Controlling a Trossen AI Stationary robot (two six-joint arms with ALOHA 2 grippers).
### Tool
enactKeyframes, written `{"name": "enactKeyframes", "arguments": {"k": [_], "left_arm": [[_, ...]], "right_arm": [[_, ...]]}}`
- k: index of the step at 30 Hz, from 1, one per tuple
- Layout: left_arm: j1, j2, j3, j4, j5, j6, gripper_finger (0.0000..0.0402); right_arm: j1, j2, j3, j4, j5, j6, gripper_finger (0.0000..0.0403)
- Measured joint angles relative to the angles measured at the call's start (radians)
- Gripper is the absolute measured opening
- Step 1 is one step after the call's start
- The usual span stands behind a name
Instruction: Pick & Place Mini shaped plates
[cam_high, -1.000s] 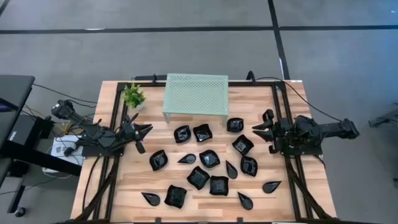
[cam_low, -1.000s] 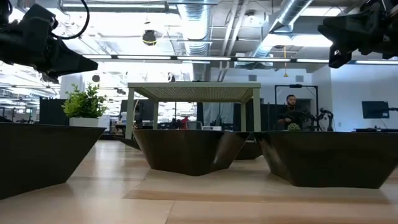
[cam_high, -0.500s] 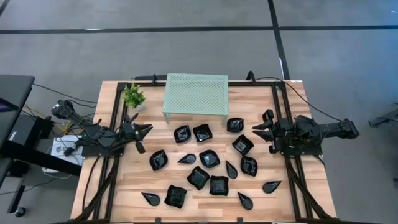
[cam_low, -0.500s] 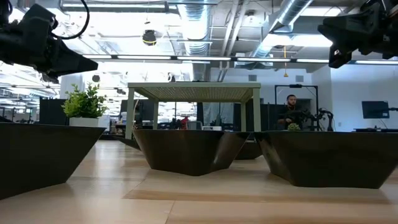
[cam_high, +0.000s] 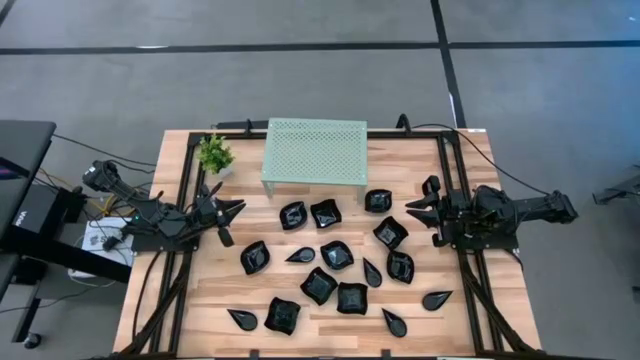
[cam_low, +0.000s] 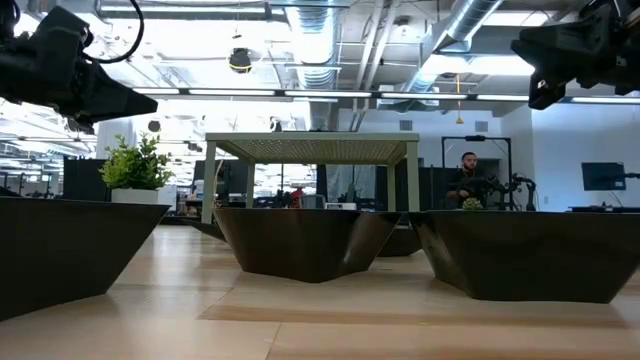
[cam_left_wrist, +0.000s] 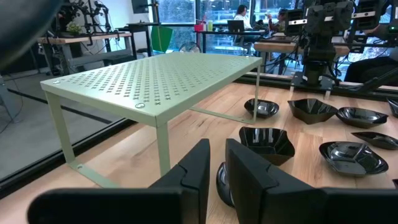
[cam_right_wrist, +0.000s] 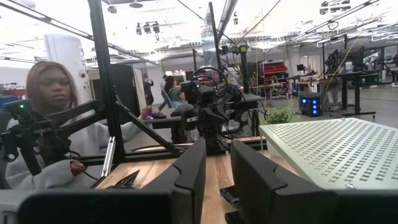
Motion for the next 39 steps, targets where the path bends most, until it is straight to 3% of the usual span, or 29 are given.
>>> {"name": "enactKeyframes", "arguments": {"k": [33,39], "left_arm": [[0.000,0.000,0.000,0.000,0.000,0.000,0.0053],[0.000,0.000,0.000,0.000,-0.002,0.062,0.0053]], "right_arm": [[0.000,0.000,0.000,0.000,0.000,0.000,0.0071],[0.000,0.000,0.000,0.000,0.000,0.000,0.0071]]}}
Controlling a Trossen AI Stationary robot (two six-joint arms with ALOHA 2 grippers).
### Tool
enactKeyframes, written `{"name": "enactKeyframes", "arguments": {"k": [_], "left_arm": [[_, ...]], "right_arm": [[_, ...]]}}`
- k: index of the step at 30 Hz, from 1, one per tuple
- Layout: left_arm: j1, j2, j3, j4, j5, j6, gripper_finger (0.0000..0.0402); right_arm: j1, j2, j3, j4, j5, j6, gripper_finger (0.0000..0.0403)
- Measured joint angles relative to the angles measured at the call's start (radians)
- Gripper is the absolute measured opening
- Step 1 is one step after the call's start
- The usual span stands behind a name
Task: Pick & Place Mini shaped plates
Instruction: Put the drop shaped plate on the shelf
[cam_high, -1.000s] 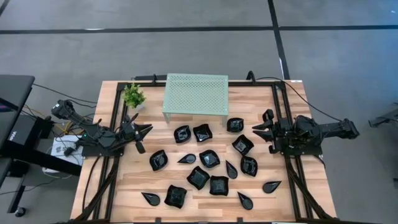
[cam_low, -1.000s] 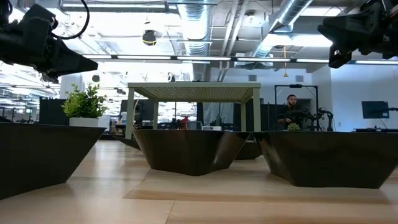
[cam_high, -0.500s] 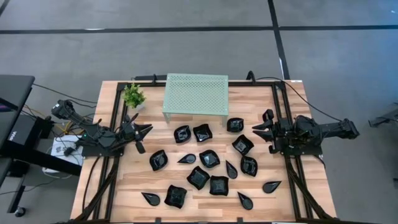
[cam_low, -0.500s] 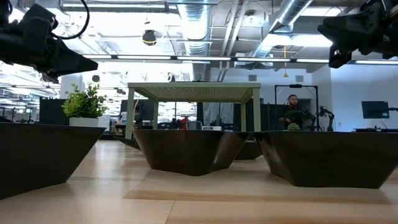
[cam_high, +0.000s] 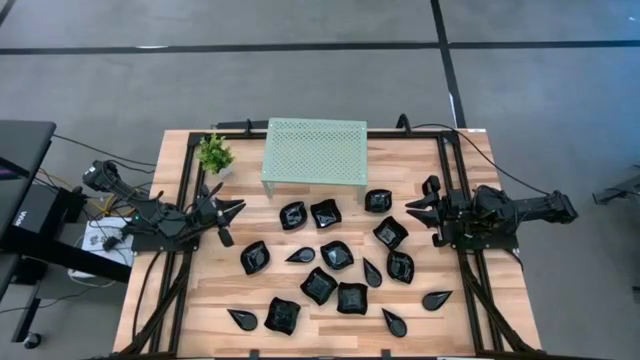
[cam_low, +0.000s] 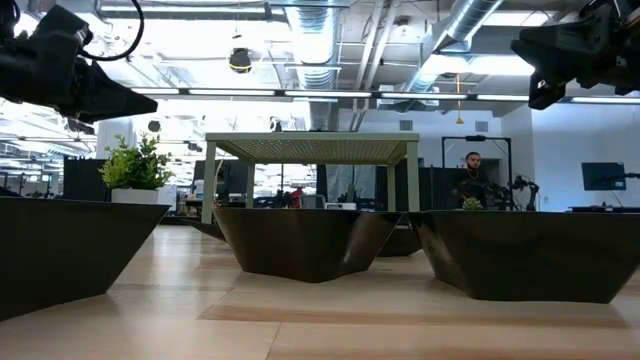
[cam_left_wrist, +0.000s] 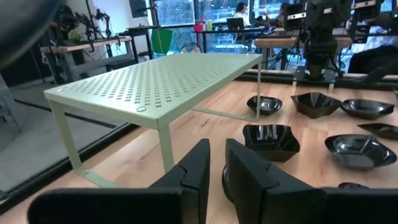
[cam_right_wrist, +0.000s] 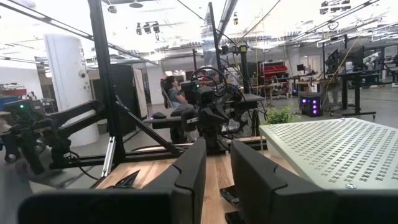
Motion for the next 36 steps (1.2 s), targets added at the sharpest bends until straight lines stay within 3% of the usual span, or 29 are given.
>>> {"name": "enactKeyframes", "arguments": {"k": [6,12,23,30,36], "left_arm": [[0.000,0.000,0.000,0.009,-0.002,0.000,0.0053],[0.000,0.000,0.000,0.133,0.050,-0.009,0.0053],[0.000,0.000,0.000,0.366,0.052,0.006,0.0053],[0.000,0.000,0.000,0.461,0.230,0.035,0.0053],[0.019,0.029,0.000,0.521,0.368,0.047,0.0057]], "right_arm": [[0.000,0.000,0.000,0.000,0.000,0.000,0.0071],[0.000,0.000,0.000,0.000,0.000,0.000,0.0071],[0.000,0.000,0.000,0.002,0.000,0.001,0.0071],[0.000,0.000,0.000,0.007,0.001,0.007,0.0071],[-0.002,0.000,0.000,0.010,0.004,-0.090,0.0071]]}}
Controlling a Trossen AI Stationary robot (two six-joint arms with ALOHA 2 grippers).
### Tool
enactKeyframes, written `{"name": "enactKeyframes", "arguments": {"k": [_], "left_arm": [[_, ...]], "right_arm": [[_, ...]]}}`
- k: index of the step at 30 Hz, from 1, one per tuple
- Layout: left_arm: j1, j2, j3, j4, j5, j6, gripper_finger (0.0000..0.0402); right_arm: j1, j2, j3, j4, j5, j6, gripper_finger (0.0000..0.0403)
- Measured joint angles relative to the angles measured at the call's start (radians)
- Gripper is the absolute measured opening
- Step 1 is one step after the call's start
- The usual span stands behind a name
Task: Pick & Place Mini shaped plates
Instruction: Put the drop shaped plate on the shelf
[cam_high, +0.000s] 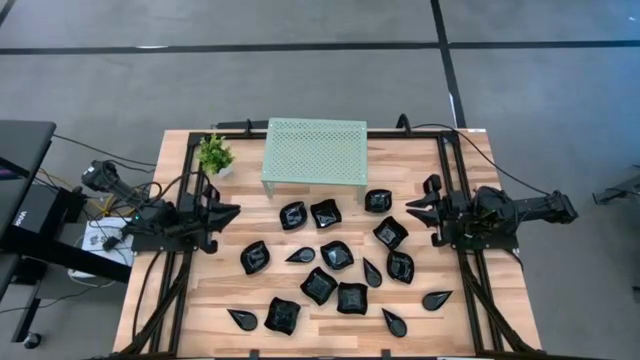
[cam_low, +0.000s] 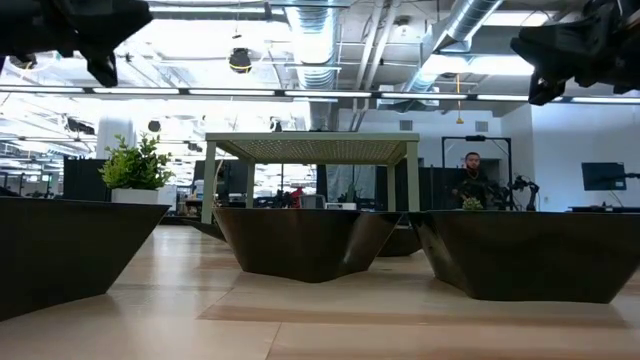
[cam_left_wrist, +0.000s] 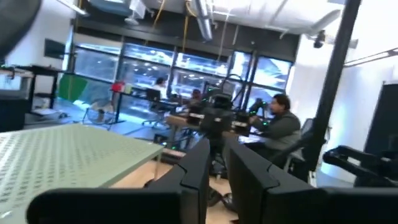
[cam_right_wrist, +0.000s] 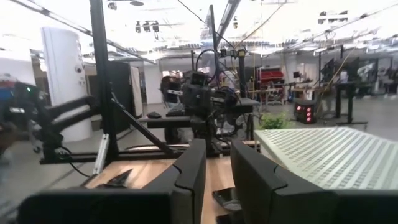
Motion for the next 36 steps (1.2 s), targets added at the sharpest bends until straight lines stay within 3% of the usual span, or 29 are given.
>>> {"name": "enactKeyframes", "arguments": {"k": [6,14,18,21,24,28,36], "left_arm": [[0.112,0.182,0.009,0.118,-0.009,-0.001,0.0093],[0.224,0.579,0.245,0.120,0.140,-0.027,0.0134],[0.220,0.751,0.445,-0.093,0.195,-0.067,0.0138],[0.228,0.857,0.596,-0.407,0.202,-0.204,0.0137],[0.241,0.958,0.674,-0.586,0.226,-0.353,0.0136],[0.250,1.081,0.678,-0.593,0.362,-0.504,0.0136],[0.257,1.287,0.678,-0.597,0.392,-0.621,0.0127]], "right_arm": [[0.000,0.000,0.013,0.044,0.004,-0.263,0.0071],[0.000,0.000,0.019,0.153,0.004,-0.277,0.0071],[0.000,0.000,0.019,0.151,0.004,-0.277,0.0071],[0.000,0.000,0.021,0.151,0.004,-0.277,0.0071],[0.000,0.000,0.021,0.155,0.004,-0.277,0.0071],[0.000,0.000,0.022,0.151,0.004,-0.277,0.0071],[0.000,0.000,0.022,0.148,0.004,-0.277,0.0071]]}}
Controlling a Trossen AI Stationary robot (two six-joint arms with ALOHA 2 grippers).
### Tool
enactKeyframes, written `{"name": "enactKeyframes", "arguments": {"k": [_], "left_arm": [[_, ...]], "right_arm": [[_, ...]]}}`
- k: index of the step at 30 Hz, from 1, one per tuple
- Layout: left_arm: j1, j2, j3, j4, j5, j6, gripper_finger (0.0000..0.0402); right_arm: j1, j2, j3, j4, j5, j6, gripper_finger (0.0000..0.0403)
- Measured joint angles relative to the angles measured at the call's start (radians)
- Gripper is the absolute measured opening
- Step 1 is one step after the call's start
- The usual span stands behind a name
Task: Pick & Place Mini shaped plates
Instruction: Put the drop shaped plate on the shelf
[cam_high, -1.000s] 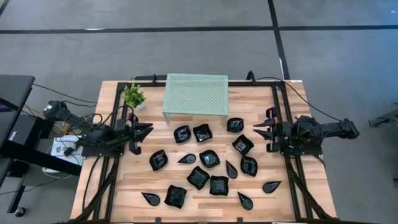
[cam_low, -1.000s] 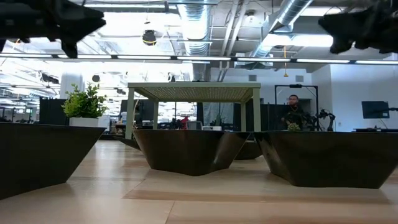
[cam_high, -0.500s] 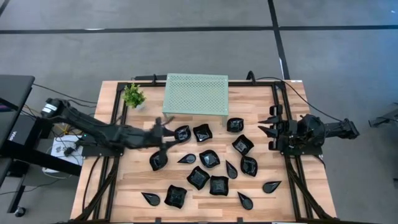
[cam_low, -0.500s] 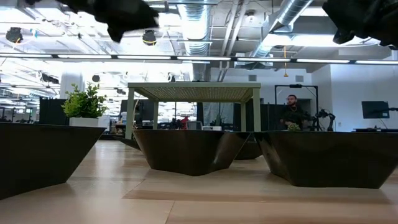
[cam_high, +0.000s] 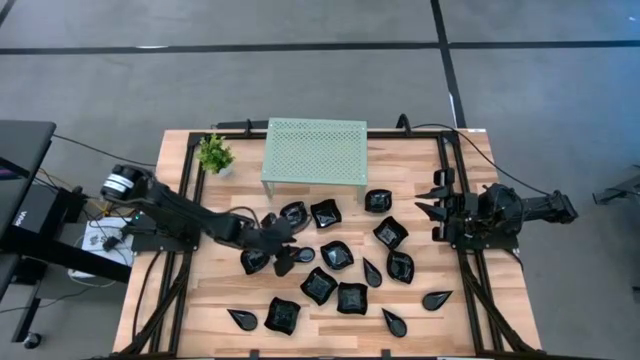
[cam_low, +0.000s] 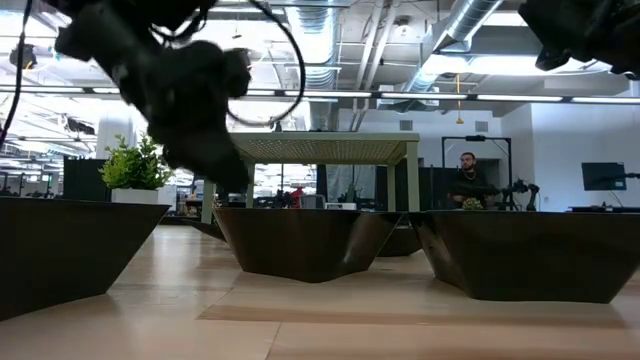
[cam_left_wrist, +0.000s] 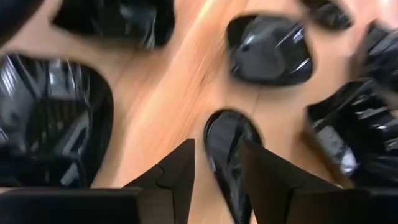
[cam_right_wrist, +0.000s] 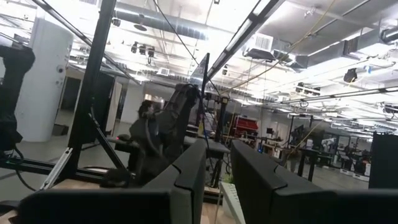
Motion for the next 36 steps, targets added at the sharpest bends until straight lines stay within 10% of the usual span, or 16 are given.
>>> {"name": "enactKeyframes", "arguments": {"k": [23,36], "left_arm": [[-0.005,0.105,-0.021,0.004,0.046,-0.087,0.0110],[-0.011,0.090,-0.038,0.037,0.040,-0.083,0.0008]], "right_arm": [[0.000,0.000,0.000,-0.006,0.000,0.000,0.0071],[0.000,0.000,0.001,-0.034,0.000,0.000,0.0071]]}}
